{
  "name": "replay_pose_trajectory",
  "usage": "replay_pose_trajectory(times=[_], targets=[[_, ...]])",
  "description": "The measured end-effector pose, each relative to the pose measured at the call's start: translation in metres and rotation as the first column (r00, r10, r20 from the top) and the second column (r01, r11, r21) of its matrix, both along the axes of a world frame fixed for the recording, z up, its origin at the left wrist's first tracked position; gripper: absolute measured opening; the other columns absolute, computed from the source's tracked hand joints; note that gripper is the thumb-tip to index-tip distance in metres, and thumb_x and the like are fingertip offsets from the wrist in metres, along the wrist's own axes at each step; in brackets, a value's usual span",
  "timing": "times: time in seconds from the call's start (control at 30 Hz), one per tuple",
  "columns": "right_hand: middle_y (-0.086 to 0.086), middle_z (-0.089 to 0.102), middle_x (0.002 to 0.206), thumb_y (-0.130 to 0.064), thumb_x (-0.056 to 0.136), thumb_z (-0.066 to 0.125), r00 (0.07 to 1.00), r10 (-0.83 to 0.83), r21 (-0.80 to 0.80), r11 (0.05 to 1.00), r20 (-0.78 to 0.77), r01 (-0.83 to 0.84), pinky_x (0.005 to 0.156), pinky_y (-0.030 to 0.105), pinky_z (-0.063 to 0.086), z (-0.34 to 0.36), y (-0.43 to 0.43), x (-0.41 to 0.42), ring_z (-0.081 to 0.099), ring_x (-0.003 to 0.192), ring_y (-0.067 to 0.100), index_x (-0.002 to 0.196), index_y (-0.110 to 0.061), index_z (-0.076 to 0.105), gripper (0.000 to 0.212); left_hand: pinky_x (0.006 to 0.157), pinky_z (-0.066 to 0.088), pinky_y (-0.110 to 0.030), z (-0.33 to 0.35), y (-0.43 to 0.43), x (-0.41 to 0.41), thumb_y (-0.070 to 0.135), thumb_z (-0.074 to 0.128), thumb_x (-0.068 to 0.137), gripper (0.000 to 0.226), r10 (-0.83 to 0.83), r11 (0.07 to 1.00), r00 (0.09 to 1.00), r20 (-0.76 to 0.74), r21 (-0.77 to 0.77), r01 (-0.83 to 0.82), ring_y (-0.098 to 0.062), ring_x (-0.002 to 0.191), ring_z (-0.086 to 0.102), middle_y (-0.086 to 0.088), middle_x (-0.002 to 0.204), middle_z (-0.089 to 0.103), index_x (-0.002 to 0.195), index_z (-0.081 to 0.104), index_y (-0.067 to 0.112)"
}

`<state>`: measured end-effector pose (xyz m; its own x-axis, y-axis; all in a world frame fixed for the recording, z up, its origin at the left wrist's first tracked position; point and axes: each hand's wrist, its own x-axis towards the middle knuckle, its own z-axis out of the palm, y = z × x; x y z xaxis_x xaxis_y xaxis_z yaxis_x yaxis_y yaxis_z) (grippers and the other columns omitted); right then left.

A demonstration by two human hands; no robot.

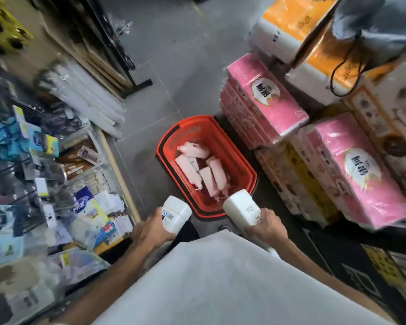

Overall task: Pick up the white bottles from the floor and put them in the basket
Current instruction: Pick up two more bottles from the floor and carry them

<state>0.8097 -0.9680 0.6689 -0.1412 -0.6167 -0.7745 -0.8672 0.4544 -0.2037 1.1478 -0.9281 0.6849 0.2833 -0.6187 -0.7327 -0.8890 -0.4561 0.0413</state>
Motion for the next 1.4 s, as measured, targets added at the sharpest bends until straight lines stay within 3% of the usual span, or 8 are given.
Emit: replay_pose_trajectory(times=[0.27,0.5,0.63,0.93,1.03,1.17,1.23,1.4], targets=[[-0.004,0.055,0.105,-0.059,0.047,0.072,0.994,-0.109,0.019,0.994,-0.029,0.11,0.076,0.037,0.05,0.003,-0.041,0.068,0.054,0.097,0.02,0.114,-0.024,0.055,0.077,0.094,0.045,-0.038,-0.018,-0.115,0.067,0.057,0.075,0.068,0.111,-0.156,0.986,0.988,-0.013,0.051,0.156,-0.032,0.125,0.056,-0.001,0.144,0.053,0.157,0.012,0.037],[-0.001,0.054,0.107,-0.052,0.052,0.077,0.94,-0.341,0.108,0.936,0.03,0.336,0.081,0.041,0.053,-0.013,-0.063,0.098,0.057,0.098,0.023,0.111,-0.021,0.051,0.072,0.09,0.045,-0.037,-0.045,-0.199,0.069,0.058,0.077,0.069,0.107,-0.304,0.945,0.953,-0.012,0.125,0.303,-0.036,0.116,0.059,-0.006,0.136,0.059,0.155,0.018,0.036],[0.001,0.059,0.108,-0.059,0.045,0.07,0.881,-0.472,0.17,0.871,0.027,0.462,0.085,0.043,0.055,-0.053,-0.075,0.106,0.06,0.1,0.025,0.112,-0.02,0.052,0.08,0.09,0.045,-0.036,-0.074,-0.237,0.04,0.056,0.075,0.075,0.101,-0.355,0.924,0.935,-0.023,0.145,0.355,-0.036,0.117,0.06,-0.008,0.138,0.058,0.155,0.02,0.033],[0.004,0.062,0.112,-0.065,0.046,0.071,0.89,-0.454,0.235,0.863,-0.023,0.447,0.086,0.047,0.057,-0.194,-0.149,0.097,0.061,0.105,0.03,0.116,-0.016,0.055,0.087,0.093,0.045,-0.039,-0.21,-0.292,-0.027,0.06,0.072,0.079,0.104,-0.209,0.961,0.976,-0.064,0.172,0.217,-0.038,0.123,0.056,-0.012,0.142,0.053,0.159,0.014,0.027],[0.007,0.054,0.126,-0.056,0.065,0.08,0.918,-0.396,0.206,0.897,-0.021,0.391,0.095,0.049,0.052,-0.213,-0.182,0.092,0.054,0.119,0.033,0.131,-0.01,0.048,0.086,0.089,0.045,-0.039,-0.242,-0.309,-0.036,0.058,0.071,0.078,0.105,-0.067,0.982,0.992,-0.107,0.169,0.085,-0.037,0.124,0.054,-0.011,0.142,0.053,0.159,0.013,0.024],[0.013,0.049,0.136,-0.055,0.072,0.08,0.946,-0.321,0.191,0.927,-0.036,0.322,0.101,0.049,0.047,-0.281,-0.212,0.084,0.048,0.129,0.036,0.139,-0.005,0.042,0.091,0.099,0.044,-0.038,-0.313,-0.331,-0.042,0.05,0.076,0.072,0.113,0.177,0.969,0.965,-0.191,0.205,-0.137,-0.037,0.13,0.049,-0.013,0.149,0.045,0.159,0.011,0.016],[0.013,0.047,0.141,-0.056,0.072,0.08,0.955,-0.292,0.188,0.937,-0.044,0.295,0.104,0.048,0.044,-0.312,-0.221,0.084,0.044,0.133,0.037,0.143,-0.005,0.039,0.096,0.104,0.043,-0.041,-0.343,-0.341,-0.042,0.05,0.076,0.075,0.11,0.167,0.971,0.974,-0.153,0.196,-0.136,-0.037,0.132,0.046,-0.013,0.152,0.041,0.159,0.013,0.017],[0.012,0.04,0.15,-0.058,0.07,0.081,0.98,-0.198,0.197,0.96,-0.035,0.201,0.107,0.05,0.042,-0.377,-0.229,0.097,0.038,0.141,0.036,0.148,-0.01,0.034,0.103,0.098,0.042,-0.037,-0.406,-0.356,-0.032,0.054,0.074,0.075,0.104,0.091,0.965,0.991,-0.094,0.256,-0.064,-0.034,0.131,0.047,-0.008,0.147,0.044,0.157,0.02,0.021]])
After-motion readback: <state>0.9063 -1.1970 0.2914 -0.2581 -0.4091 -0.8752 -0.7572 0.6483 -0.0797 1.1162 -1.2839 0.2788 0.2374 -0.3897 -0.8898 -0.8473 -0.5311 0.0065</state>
